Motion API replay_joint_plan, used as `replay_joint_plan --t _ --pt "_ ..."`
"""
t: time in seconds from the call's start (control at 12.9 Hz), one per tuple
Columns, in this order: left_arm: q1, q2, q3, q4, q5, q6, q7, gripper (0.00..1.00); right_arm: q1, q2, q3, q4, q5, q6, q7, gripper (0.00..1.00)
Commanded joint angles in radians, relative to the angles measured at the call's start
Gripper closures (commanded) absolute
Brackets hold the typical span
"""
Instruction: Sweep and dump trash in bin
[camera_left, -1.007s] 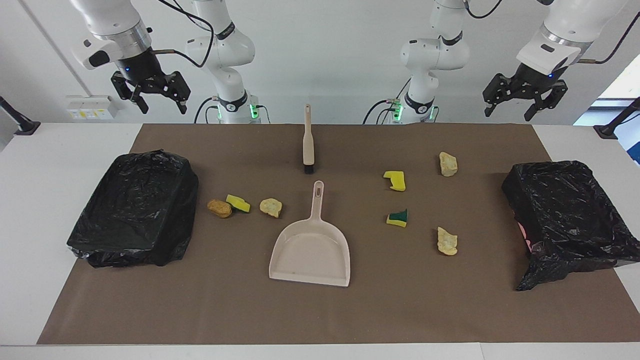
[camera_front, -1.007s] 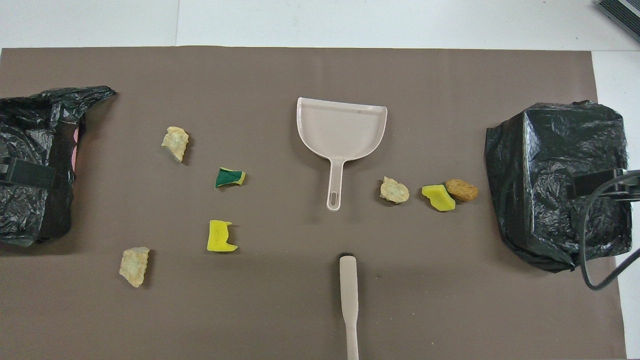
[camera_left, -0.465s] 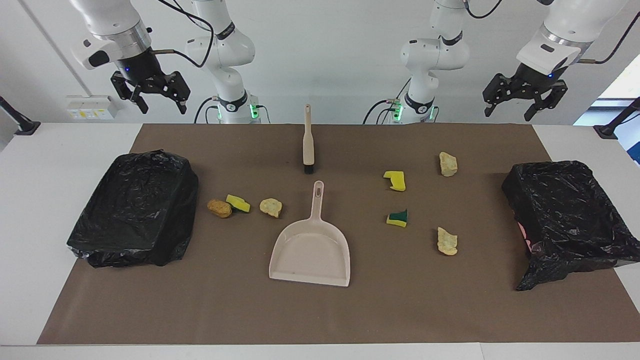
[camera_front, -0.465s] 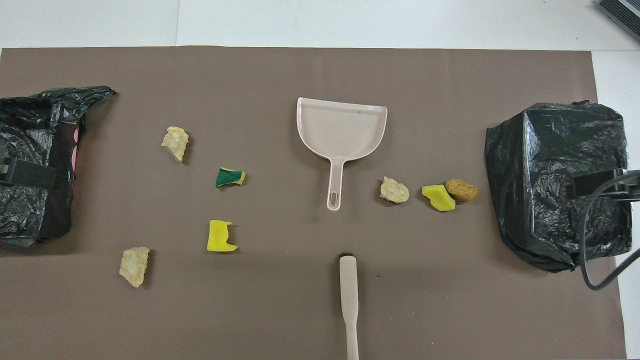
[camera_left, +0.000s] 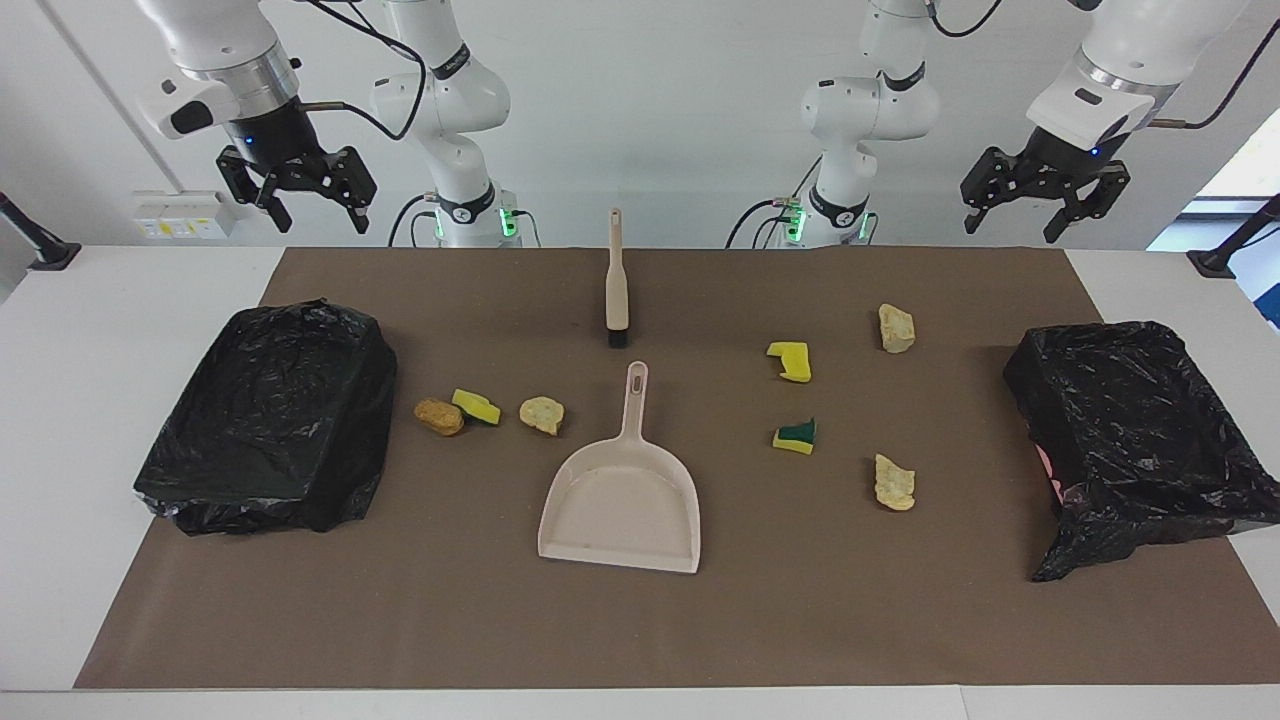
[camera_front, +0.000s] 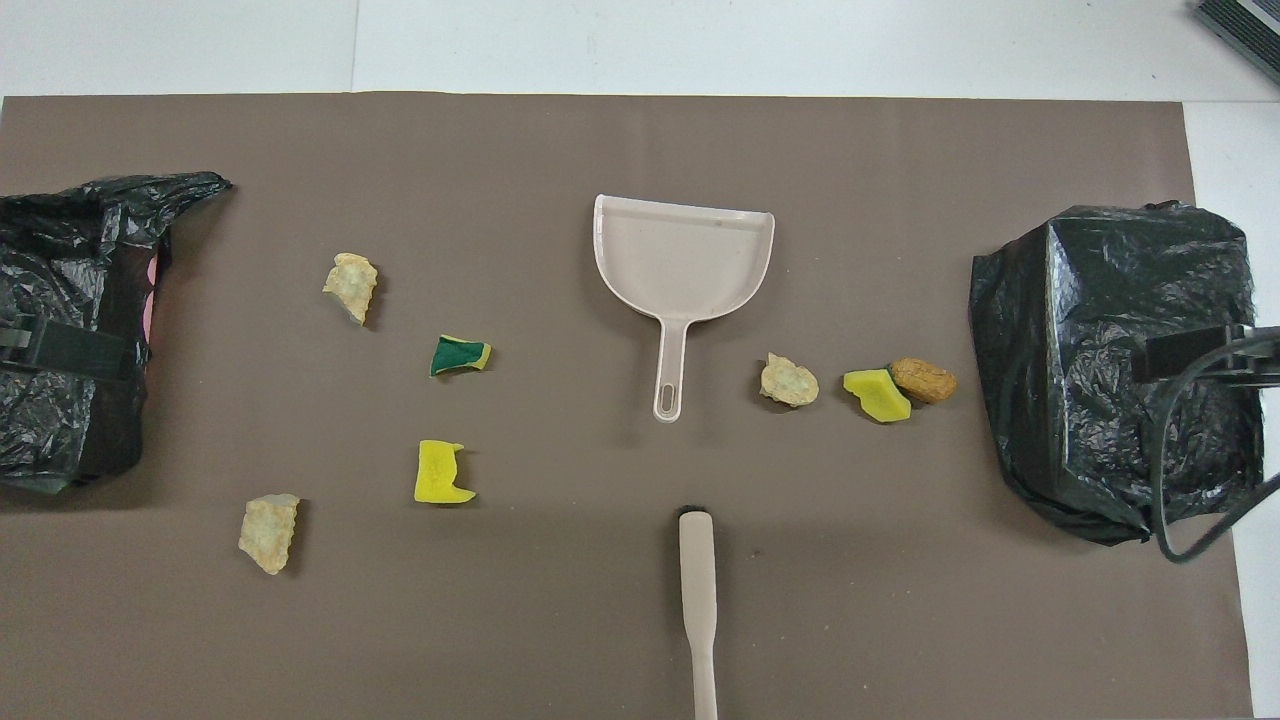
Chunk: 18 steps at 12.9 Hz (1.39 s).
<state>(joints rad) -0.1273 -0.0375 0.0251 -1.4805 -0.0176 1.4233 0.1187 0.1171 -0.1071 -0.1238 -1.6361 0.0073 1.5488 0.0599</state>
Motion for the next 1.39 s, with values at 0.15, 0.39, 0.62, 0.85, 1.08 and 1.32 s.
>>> replay_joint_plan --t 0.15,0.39,0.62,0.85,1.08,1.32 --pt "-0.115 -0.064 -0.020 -0.128 -0.004 0.049 -0.146 0.00 0.045 0.084 0.013 -0.014 0.007 0.134 0.115 0.00" --pt "-0.249 -0.122 -0.022 -0.272 -0.005 0.144 -0.302 0.00 0.076 0.142 0.013 -0.014 0.014 0.192 0.153 0.00" --pt "-0.374 -0.160 -0.022 -0.404 -0.005 0.239 -0.427 0.00 0.094 0.219 0.015 -0.016 0.058 0.272 0.225 0.00" --pt "-0.504 -0.170 -0.024 -0.496 -0.021 0.325 -0.549 0.00 0.102 0.297 0.015 -0.017 0.154 0.348 0.262 0.00" --pt "-0.638 -0.168 -0.024 -0.588 -0.028 0.416 -0.701 0.00 0.150 0.342 0.016 -0.021 0.158 0.367 0.264 0.00" --pt "-0.751 -0.151 -0.027 -0.658 -0.030 0.509 -0.850 0.00 0.170 0.386 0.015 -0.021 0.265 0.370 0.265 0.00"
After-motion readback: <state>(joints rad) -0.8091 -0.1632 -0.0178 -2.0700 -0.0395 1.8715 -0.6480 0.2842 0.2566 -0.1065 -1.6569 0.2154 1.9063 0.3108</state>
